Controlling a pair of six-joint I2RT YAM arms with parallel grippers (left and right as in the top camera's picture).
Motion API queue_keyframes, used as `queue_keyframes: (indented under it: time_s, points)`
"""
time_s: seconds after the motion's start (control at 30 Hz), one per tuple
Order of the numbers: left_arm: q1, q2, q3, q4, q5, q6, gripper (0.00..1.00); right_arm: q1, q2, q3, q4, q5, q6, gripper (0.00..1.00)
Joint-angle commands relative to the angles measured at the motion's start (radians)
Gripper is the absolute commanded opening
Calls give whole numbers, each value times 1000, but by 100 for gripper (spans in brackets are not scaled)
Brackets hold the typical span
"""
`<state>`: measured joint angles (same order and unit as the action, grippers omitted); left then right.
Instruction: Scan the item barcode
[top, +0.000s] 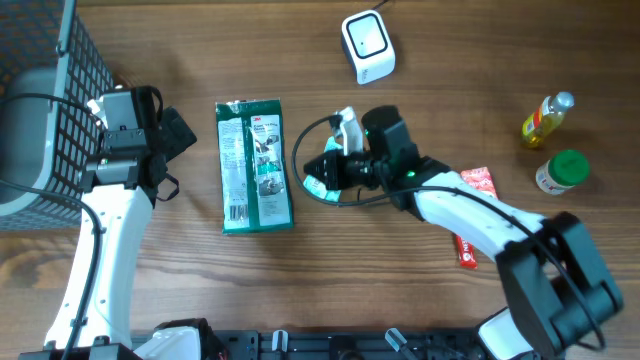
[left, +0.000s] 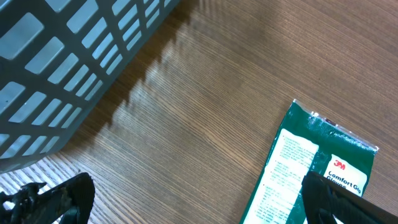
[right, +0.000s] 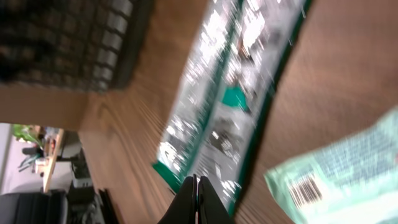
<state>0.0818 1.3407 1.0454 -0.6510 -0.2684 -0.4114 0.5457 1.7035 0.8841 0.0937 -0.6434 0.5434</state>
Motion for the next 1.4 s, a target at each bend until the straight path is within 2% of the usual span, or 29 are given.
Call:
queue_keyframes:
  time_s: [0.0,0.2,0.3,0.47,0.6,0.77,0.87,1.1,1.2,1.37]
  points:
    - [6,-5,8,0,-13,12,100,21,100,-35,-4,41,-15,4]
    - [6,-5,8,0,-13,12,100,26,293,-41,5,75,64,4]
    - [6,-5,8,0,-13,12,100,26,335,-41,27,65,97,4]
    - [6,-5,8,0,-13,12,100,26,273,-35,142,-100,156,4]
    - [6,-5,8,0,-13,12,100,26,145,-34,258,-162,200,4]
    - [6,-5,8,0,-13,12,100,-2,-31,-34,238,-44,138,5]
    - [6,-5,8,0,-13,12,100,-26,-59,-34,195,53,111,5]
    - [6,-5,8,0,-13,12,100,-55,-24,-35,19,338,105,5]
    - [6,-5,8,0,-13,12,100,-55,16,-35,16,363,54,5]
    - [6,-5,8,0,-13,12,100,-55,95,-35,-18,385,62,5]
